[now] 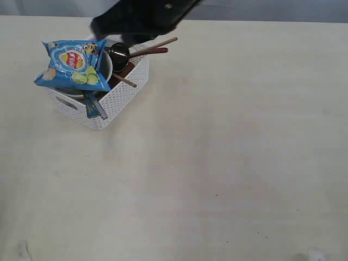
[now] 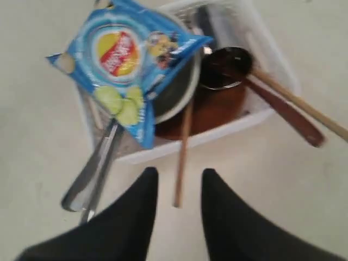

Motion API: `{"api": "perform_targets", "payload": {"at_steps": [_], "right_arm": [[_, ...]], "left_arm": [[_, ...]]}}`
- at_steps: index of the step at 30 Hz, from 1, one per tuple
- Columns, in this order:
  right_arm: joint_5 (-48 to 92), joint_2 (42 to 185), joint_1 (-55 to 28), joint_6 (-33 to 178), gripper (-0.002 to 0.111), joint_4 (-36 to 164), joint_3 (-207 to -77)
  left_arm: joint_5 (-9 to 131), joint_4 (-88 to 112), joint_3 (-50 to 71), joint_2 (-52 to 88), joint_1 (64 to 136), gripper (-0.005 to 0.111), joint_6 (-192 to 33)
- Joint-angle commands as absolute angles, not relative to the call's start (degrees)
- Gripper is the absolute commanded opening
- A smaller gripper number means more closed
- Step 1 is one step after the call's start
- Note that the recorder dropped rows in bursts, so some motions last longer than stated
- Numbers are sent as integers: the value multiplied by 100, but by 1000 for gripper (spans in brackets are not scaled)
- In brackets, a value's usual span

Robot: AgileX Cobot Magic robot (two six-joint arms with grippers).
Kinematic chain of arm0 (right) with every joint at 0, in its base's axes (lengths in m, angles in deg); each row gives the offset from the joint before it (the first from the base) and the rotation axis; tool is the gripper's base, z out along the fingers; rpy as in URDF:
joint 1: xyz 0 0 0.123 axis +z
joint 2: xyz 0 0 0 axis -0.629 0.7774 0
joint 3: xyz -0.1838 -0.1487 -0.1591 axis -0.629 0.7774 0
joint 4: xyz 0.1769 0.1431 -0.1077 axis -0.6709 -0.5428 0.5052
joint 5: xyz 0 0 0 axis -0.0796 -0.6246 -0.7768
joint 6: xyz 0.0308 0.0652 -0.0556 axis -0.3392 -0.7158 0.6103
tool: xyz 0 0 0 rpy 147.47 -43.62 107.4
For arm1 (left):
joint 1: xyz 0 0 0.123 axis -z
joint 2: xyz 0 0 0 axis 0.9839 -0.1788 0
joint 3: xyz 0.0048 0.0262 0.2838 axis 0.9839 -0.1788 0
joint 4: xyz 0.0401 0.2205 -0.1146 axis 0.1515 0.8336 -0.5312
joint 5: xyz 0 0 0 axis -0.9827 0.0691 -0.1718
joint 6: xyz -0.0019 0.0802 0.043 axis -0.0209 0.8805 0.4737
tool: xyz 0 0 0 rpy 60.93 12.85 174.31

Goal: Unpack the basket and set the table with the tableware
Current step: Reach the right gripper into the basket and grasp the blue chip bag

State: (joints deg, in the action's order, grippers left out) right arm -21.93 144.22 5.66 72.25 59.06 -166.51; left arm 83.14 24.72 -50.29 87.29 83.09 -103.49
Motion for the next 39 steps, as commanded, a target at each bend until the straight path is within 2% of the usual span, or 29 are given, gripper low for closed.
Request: {"api": "perform_targets", "payload": {"at_steps": [1,7,14,39], "right_arm": [[-2482,15291,1089,7358,61,5923,-17702],[-2831,16414,1345,7329,57,5932,-19292],[-3058,17193,1455,7321,57,5932,-20336],[-2440,17674,1530,6805,57,6719,-20628]], "left_arm": [[8279,2491,-5050,8758,8292,0,-10346],[8279,2491,-5050,8758,8292,0,-10346],[8279,2491,-5050,8758,8292,0,-10346],[8279,2491,-5050,8758,8330,0,-10346]]}}
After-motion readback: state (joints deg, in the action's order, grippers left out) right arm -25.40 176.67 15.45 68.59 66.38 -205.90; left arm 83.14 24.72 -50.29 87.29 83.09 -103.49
